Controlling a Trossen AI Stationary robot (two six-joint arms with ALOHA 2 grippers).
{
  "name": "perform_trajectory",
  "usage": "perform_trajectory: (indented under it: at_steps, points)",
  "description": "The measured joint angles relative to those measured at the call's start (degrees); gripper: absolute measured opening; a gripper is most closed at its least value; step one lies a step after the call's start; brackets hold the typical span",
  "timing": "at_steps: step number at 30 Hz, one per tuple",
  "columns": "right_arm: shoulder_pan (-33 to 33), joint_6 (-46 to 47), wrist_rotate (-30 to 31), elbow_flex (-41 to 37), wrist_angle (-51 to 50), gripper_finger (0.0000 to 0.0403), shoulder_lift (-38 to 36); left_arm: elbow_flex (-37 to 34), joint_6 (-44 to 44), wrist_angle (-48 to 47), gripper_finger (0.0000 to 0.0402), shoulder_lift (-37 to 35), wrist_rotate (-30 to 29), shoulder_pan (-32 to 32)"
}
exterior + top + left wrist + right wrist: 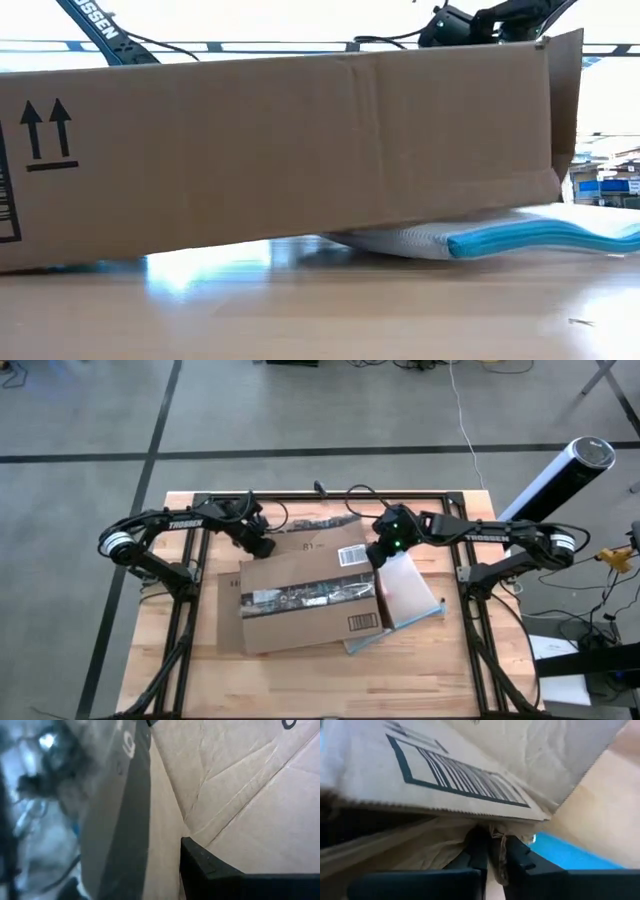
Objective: Unpack boxes
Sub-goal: Break down the box using the red cutter
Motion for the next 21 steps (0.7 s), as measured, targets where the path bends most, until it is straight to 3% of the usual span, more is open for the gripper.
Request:
perform_trajectory:
  at_steps: [8,12,18,21]
  points:
    - [-1.42,-0.90,4.45,0.90,2.07,0.0155,-1.83,-1.58,0.15,0.26,0.0000,-0.10,-1.56,0.22]
    - [-1.57,-1.42,3.68,1.51,4.76,0.0196,-3.62,-2.59,0.45,1.02,0.0000,-0.17,-0.39,0.24]
    - [0.84,-2.82,0.92,2.08,17.85,0.0200,-5.55,-3.59,0.78,2.63,0.0000,-0.28,1.79,0.20]
    - [1.04,-2.86,1.45,2.14,18.26,0.0191,-5.57,-3.61,0.19,2.58,0.0000,-0.26,1.68,0.22]
